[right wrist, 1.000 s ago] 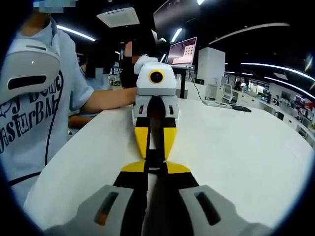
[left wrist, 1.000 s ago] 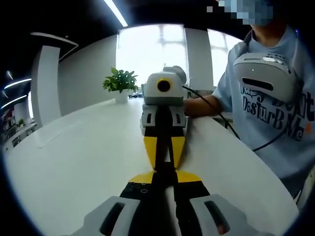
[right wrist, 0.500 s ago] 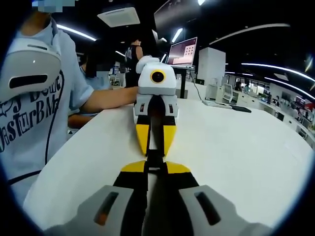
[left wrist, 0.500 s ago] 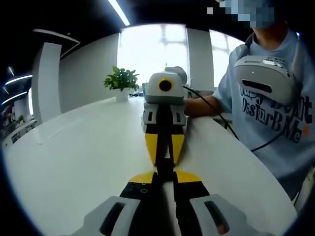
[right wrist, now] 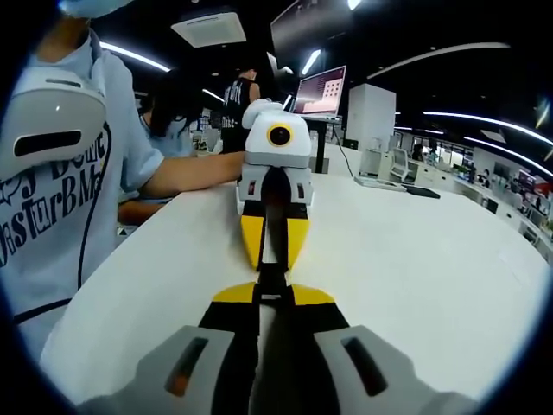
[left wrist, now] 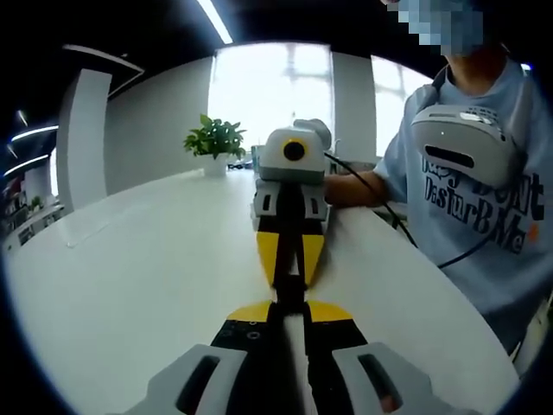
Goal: Snap the two parts of the plastic buckle together until the buckle closes and remains connected.
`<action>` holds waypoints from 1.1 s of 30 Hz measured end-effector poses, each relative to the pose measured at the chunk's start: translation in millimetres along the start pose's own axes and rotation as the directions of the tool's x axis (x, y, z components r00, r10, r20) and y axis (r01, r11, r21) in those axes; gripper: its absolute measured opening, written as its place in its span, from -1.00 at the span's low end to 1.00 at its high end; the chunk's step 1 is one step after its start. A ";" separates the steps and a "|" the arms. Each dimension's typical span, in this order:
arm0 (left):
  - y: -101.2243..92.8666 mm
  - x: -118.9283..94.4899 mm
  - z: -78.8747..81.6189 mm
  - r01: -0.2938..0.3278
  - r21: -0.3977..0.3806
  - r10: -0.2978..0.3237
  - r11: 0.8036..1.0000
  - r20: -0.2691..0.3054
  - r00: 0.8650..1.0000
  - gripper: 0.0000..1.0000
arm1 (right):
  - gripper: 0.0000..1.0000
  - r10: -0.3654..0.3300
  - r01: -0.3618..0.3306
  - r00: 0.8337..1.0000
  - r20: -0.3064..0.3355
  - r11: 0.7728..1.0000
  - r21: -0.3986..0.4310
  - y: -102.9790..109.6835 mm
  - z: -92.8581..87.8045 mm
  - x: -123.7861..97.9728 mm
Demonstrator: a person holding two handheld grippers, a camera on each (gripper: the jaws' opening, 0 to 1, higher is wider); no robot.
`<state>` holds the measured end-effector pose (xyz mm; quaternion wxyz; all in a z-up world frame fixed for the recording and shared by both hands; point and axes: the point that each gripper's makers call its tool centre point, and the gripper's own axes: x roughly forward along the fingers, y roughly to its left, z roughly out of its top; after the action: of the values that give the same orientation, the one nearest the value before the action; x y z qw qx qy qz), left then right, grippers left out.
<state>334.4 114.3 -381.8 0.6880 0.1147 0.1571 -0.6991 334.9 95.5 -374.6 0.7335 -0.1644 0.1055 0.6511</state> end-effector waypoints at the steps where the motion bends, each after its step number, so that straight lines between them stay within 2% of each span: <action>1: 0.6 0.2 0.1 -0.001 0.000 0.001 1.000 0.001 1.000 -0.78 | -0.77 -0.004 0.004 1.000 -0.001 1.000 0.002 -0.5 -0.2 -0.1; 14: 0.5 1.4 -0.4 -0.004 0.004 0.004 1.000 0.008 1.000 -0.78 | -0.75 -0.011 0.011 1.000 0.000 1.000 -0.020 1.0 -1.1 -1.5; 33: 3.1 1.0 -0.7 -0.020 -0.001 0.020 1.000 0.017 1.000 -0.78 | -0.76 -0.013 0.013 1.000 -0.011 1.000 0.019 -2.4 -3.3 -5.0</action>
<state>337.4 113.5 -383.0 0.6963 0.1101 0.1503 -0.6932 336.8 89.4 -375.5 0.7387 -0.1616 0.1143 0.6443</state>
